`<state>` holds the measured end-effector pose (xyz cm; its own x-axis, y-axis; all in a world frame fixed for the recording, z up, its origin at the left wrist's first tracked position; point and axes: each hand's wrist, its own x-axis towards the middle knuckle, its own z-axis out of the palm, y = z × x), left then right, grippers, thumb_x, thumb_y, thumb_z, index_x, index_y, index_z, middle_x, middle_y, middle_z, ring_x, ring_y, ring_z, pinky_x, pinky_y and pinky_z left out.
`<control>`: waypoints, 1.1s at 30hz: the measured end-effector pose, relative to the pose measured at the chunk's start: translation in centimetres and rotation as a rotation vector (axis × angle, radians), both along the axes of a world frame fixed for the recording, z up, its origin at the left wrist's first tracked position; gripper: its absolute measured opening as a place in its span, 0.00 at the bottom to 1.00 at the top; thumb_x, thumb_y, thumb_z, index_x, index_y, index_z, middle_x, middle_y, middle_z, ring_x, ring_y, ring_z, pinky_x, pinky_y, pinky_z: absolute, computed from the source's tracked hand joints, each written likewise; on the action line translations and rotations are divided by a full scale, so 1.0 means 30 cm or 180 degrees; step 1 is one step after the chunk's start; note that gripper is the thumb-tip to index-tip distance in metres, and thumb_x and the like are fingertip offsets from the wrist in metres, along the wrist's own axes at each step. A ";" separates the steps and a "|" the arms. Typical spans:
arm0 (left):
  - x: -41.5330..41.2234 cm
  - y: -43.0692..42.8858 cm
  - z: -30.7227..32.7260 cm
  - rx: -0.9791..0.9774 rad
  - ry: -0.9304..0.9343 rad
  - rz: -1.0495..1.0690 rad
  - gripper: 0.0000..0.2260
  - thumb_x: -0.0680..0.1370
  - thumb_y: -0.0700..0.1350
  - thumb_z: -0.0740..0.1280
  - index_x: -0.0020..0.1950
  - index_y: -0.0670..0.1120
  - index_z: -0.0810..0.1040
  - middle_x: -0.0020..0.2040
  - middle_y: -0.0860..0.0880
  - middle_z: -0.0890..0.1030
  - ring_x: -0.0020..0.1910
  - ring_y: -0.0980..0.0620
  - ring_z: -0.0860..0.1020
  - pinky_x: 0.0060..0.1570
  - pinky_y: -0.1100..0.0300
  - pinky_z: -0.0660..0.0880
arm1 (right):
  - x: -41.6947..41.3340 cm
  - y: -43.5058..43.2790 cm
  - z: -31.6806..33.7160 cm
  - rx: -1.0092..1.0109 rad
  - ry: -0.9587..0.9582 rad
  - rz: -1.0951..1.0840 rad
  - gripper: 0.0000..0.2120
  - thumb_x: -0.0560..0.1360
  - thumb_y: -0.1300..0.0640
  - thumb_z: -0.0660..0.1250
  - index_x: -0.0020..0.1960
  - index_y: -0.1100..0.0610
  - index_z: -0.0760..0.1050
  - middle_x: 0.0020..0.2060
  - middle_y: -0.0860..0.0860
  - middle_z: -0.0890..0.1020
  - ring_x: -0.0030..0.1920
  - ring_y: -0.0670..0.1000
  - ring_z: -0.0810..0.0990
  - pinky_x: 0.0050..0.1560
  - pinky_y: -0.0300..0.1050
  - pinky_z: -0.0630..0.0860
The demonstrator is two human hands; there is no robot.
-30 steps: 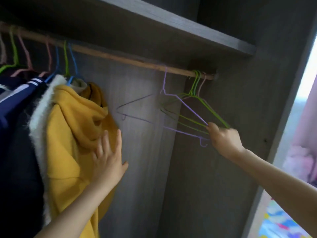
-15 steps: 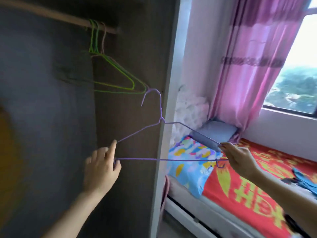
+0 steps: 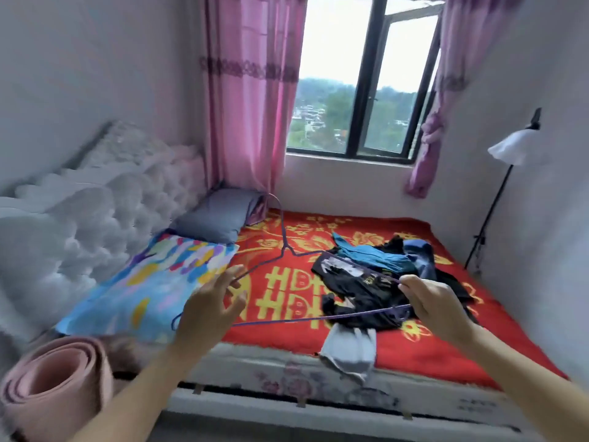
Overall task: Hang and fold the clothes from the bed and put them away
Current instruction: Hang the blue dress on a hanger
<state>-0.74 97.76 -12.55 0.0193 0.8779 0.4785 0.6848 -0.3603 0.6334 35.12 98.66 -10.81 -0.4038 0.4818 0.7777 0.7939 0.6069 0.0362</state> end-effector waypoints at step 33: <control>1.516 -0.603 -0.439 -0.2969 0.0162 -0.5445 0.19 0.81 0.39 0.59 0.31 0.35 0.75 0.26 0.41 0.77 0.22 0.51 0.70 0.32 0.58 0.67 | -0.052 -1.573 -0.440 -0.1460 0.0790 -0.6561 0.08 0.66 0.48 0.75 0.40 0.50 0.80 0.30 0.41 0.76 0.29 0.40 0.75 0.26 0.30 0.68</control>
